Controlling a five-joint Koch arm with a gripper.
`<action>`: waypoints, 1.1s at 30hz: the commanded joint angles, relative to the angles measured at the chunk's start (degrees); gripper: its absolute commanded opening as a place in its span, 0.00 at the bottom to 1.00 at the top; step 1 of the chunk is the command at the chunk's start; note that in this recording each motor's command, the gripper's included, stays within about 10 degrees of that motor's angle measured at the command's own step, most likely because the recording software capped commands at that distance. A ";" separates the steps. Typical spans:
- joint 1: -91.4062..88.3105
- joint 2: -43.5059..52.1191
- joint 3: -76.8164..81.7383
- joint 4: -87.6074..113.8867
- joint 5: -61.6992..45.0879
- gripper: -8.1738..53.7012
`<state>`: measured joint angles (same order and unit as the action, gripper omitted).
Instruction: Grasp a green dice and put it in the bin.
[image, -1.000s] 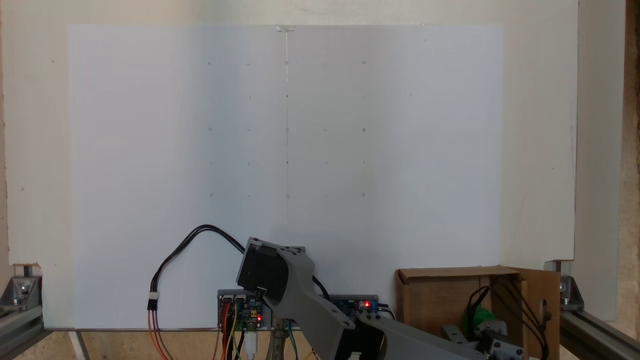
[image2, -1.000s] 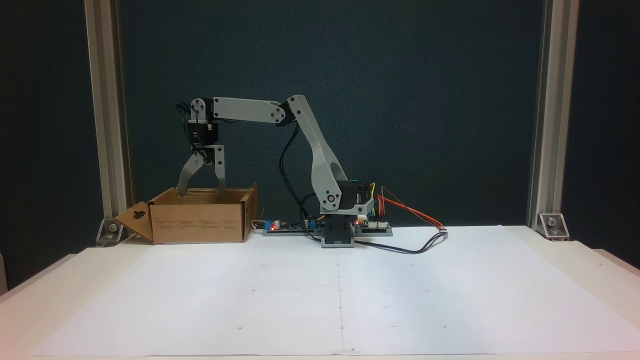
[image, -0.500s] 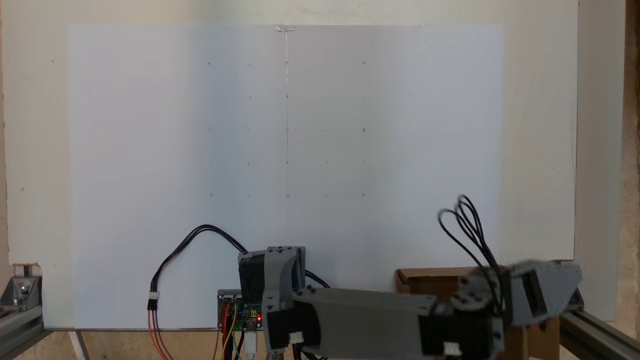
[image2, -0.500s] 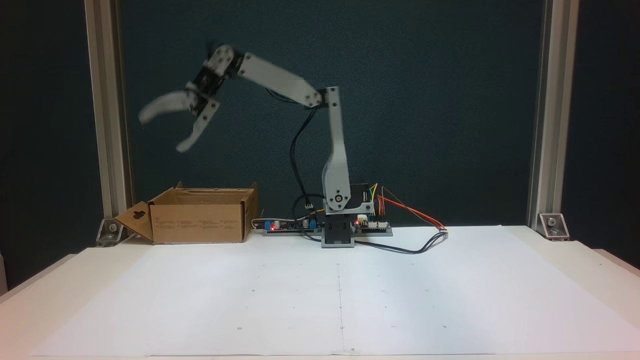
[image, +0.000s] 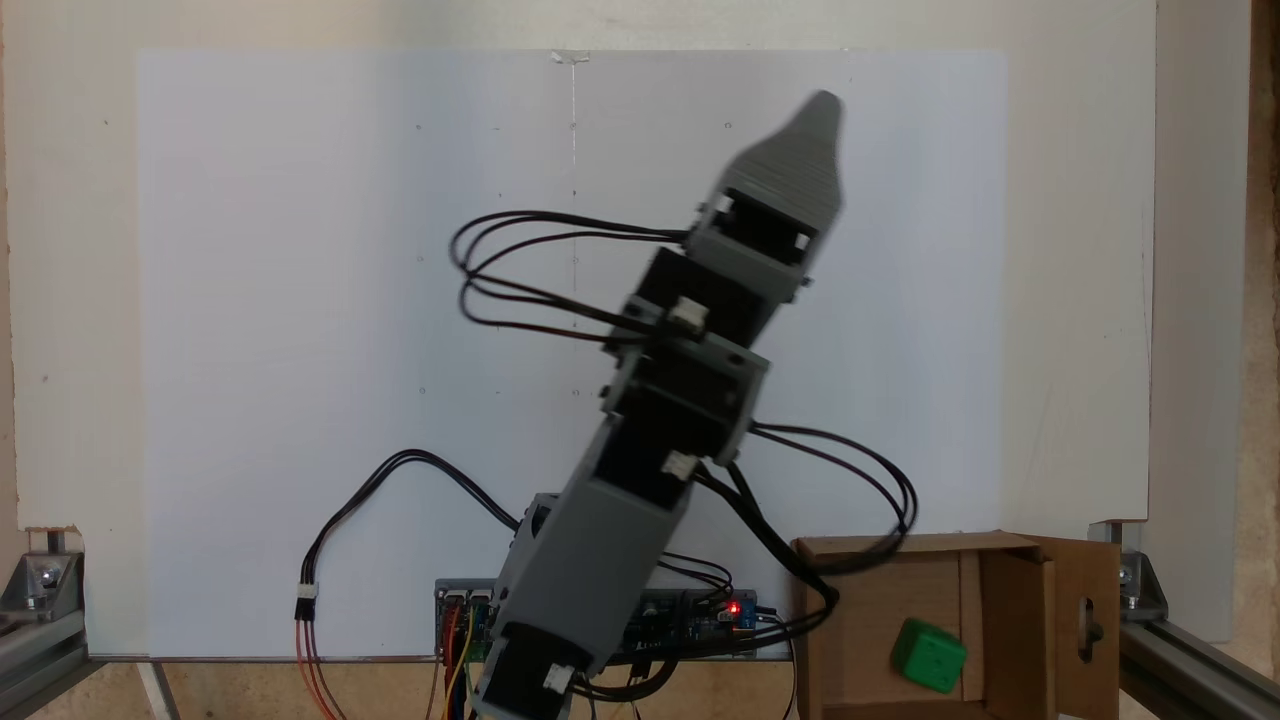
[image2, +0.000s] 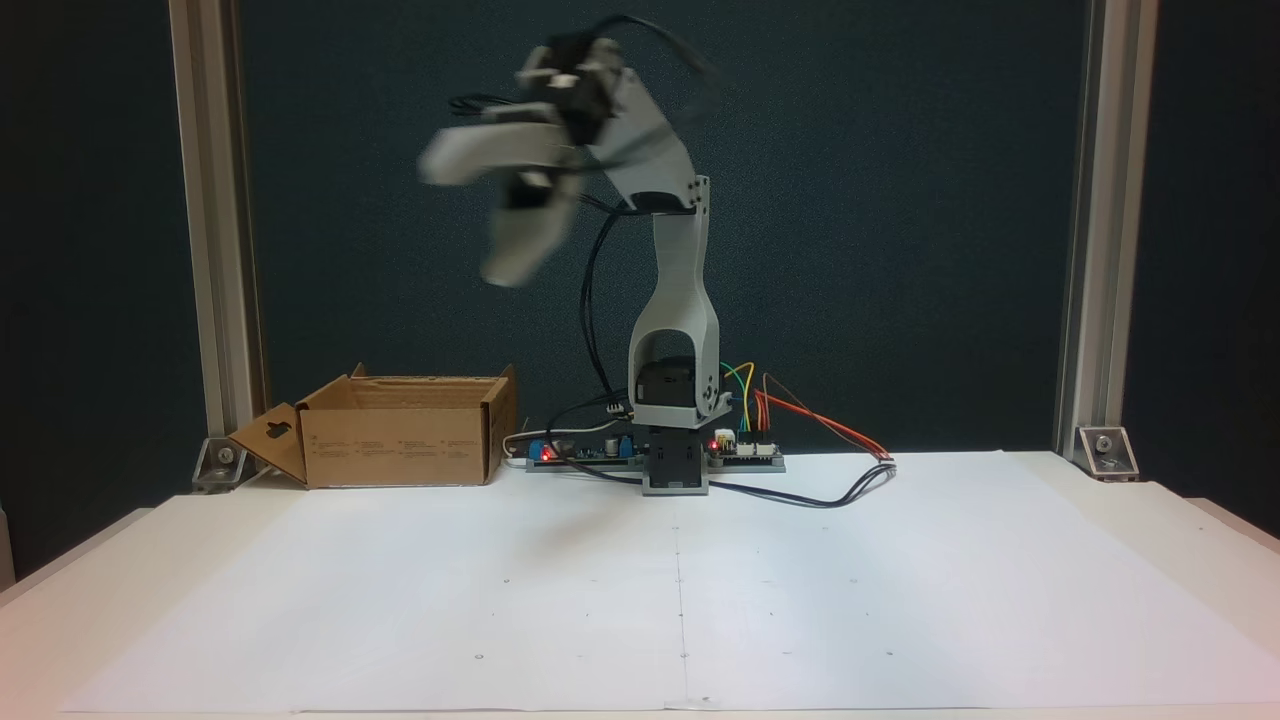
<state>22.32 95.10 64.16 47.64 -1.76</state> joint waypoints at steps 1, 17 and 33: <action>-6.06 5.80 4.04 -9.47 2.29 0.84; -24.17 37.09 56.25 -46.74 2.11 0.85; -21.45 40.78 77.61 -84.79 0.53 0.87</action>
<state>0.26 129.38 143.00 -30.06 -1.67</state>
